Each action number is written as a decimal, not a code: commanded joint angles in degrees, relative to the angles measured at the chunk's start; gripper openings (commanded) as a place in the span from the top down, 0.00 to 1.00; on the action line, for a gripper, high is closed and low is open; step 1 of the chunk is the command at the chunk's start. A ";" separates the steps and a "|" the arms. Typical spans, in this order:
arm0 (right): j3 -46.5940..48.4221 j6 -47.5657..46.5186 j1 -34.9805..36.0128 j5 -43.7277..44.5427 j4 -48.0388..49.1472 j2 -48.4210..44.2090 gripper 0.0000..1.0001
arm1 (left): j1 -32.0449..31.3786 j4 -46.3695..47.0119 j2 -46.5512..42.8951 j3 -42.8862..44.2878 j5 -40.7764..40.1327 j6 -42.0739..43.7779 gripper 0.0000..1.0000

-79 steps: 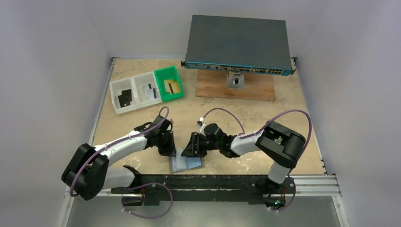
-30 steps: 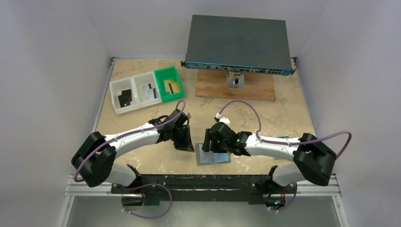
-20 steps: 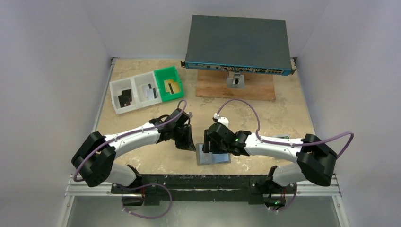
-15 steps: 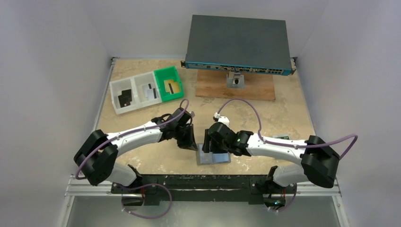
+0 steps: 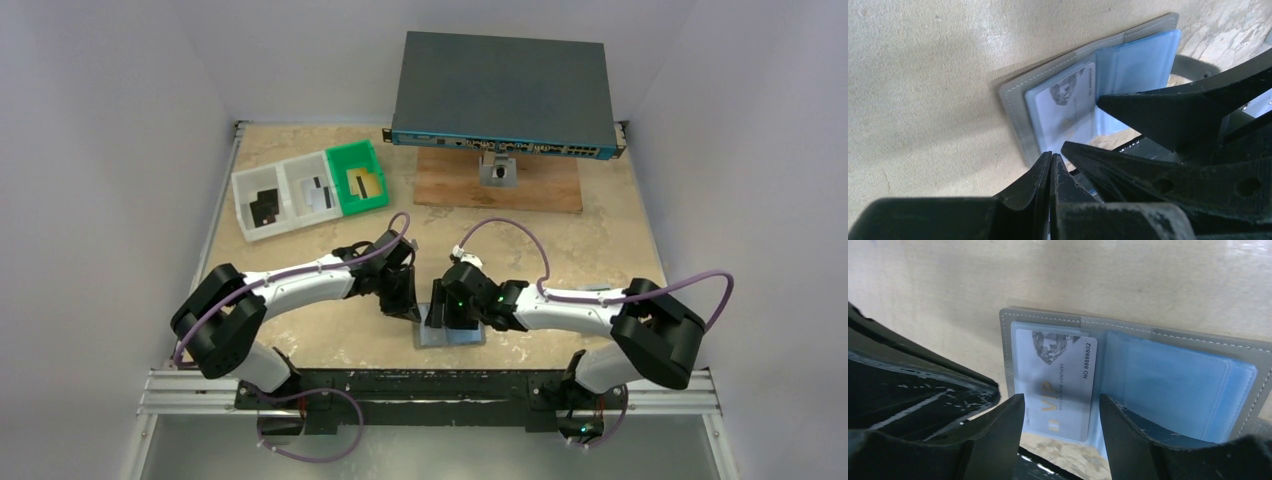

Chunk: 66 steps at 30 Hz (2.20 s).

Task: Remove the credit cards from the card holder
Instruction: Remove the credit card from the card holder.

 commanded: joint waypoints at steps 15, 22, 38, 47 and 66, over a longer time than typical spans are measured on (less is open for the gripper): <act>-0.75 1.60 0.05 -12.16 19.69 8.57 0.43 | 0.86 -5.52 -11.57 -6.15 -10.43 -0.40 1.00; -1.58 3.14 -0.03 -11.66 19.19 8.10 0.47 | 1.94 -5.26 -9.28 -2.20 -10.22 2.93 1.00; -4.88 5.52 -0.45 -10.42 20.18 6.04 0.49 | 2.03 -4.58 -1.24 -0.31 -14.82 4.96 1.00; -7.29 5.39 -3.18 -13.22 25.74 8.46 0.49 | 0.02 -1.22 0.76 -3.26 -11.39 2.94 1.00; -13.59 6.66 -7.09 -20.66 43.40 10.26 0.64 | -2.89 1.02 -2.66 -11.36 -12.22 -8.69 1.00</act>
